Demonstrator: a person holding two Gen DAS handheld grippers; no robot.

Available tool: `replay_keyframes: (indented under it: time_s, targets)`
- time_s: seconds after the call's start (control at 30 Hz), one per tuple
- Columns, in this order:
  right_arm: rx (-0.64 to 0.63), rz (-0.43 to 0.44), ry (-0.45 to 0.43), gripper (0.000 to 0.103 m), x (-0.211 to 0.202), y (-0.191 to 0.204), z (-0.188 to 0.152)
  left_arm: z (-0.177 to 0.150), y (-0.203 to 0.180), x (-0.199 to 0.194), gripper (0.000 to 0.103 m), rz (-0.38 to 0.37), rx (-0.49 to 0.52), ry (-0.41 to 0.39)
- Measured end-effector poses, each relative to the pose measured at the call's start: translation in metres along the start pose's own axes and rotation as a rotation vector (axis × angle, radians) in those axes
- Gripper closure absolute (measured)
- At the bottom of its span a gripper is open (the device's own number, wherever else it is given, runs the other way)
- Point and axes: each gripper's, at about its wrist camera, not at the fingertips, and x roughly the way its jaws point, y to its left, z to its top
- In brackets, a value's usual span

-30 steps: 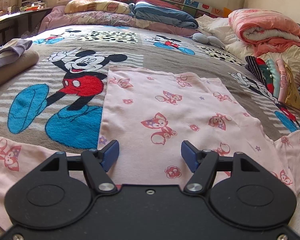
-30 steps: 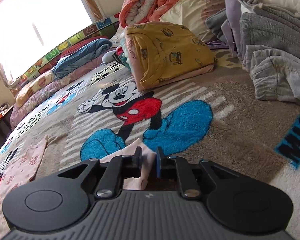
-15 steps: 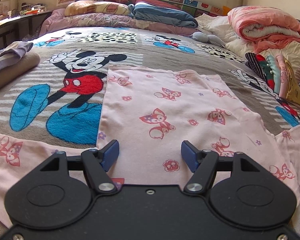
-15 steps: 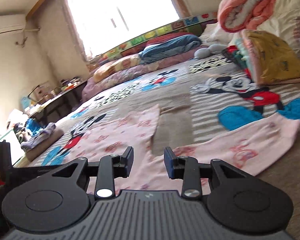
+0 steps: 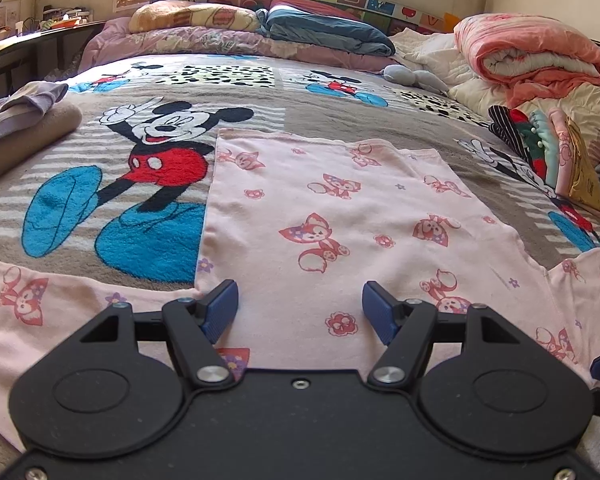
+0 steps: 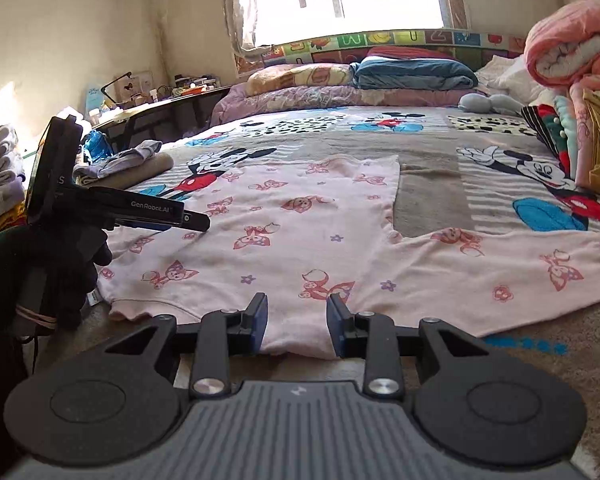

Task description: Fold clothes

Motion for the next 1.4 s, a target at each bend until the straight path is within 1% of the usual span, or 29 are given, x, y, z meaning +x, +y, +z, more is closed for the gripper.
replay_keyframes:
  time_s: [0.1, 0.3, 0.37, 0.43, 0.47, 0.53, 0.57, 0.63, 0.7, 0.77, 0.8, 0.87, 0.97, 1.07, 1.2, 1.27, 1.37, 1.4]
  targets:
    - [-0.081, -0.012, 0.006, 0.067, 0.002, 0.011, -0.002, -0.001, 0.0, -0.007, 0.035, 0.012, 0.001, -0.018]
    - [-0.021, 0.012, -0.058, 0.067, -0.023, 0.005, -0.003, 0.009, -0.007, -0.034, 0.035, 0.005, 0.025, -0.117]
    - [-0.031, 0.003, -0.096, 0.067, -0.024, 0.005, -0.001, 0.011, -0.016, -0.04, 0.035, -0.037, 0.04, -0.127]
    - [-0.047, -0.005, -0.118, 0.065, -0.019, 0.004, 0.002, 0.011, -0.025, -0.042, 0.036, -0.088, 0.042, -0.112]
    - [-0.053, -0.01, -0.122, 0.062, -0.015, 0.003, 0.003, 0.01, -0.033, -0.042, 0.036, -0.119, 0.048, -0.097]
    - [-0.034, -0.032, -0.075, 0.061, -0.001, -0.006, 0.005, 0.008, -0.048, -0.041, 0.039, -0.157, 0.072, -0.071]
    - [-0.023, -0.043, -0.047, 0.059, 0.007, -0.011, 0.006, 0.006, -0.056, -0.04, 0.042, -0.163, 0.095, -0.064]
    - [0.025, -0.027, -0.029, 0.059, 0.009, -0.021, 0.007, 0.003, -0.071, -0.038, 0.042, -0.167, 0.146, -0.052]
    - [0.066, 0.006, -0.062, 0.059, 0.007, -0.03, 0.011, 0.0, -0.08, -0.033, 0.042, -0.15, 0.176, -0.047]
    - [0.104, 0.04, -0.1, 0.059, 0.005, -0.039, 0.015, 0.001, -0.081, -0.029, 0.042, -0.134, 0.164, -0.042]
    - [0.124, 0.057, -0.12, 0.055, 0.004, -0.044, 0.017, 0.002, -0.079, -0.027, 0.042, -0.129, 0.152, -0.041]
    - [0.201, 0.08, -0.111, 0.051, 0.015, -0.06, 0.022, 0.002, -0.075, -0.024, 0.042, -0.116, 0.134, -0.035]
    - [0.326, 0.111, -0.085, 0.051, 0.035, -0.086, 0.03, -0.002, -0.068, -0.021, 0.042, -0.092, 0.12, -0.015]
    - [0.516, 0.137, -0.104, 0.052, 0.036, -0.12, 0.027, -0.003, -0.066, -0.018, 0.042, -0.076, 0.114, -0.006]
    - [0.7, 0.082, -0.182, 0.051, 0.025, -0.168, 0.02, -0.005, -0.064, -0.015, 0.042, -0.056, 0.113, 0.001]
    - [0.799, 0.042, -0.236, 0.051, 0.019, -0.195, 0.013, -0.006, -0.064, -0.017, 0.042, -0.047, 0.121, -0.002]
    - [0.949, -0.022, -0.32, 0.053, 0.01, -0.235, 0.001, -0.006, -0.06, -0.022, 0.042, -0.037, 0.098, -0.009]
    - [0.982, -0.028, -0.344, 0.052, 0.006, -0.242, -0.003, -0.005, -0.058, -0.025, 0.042, -0.036, 0.086, -0.015]
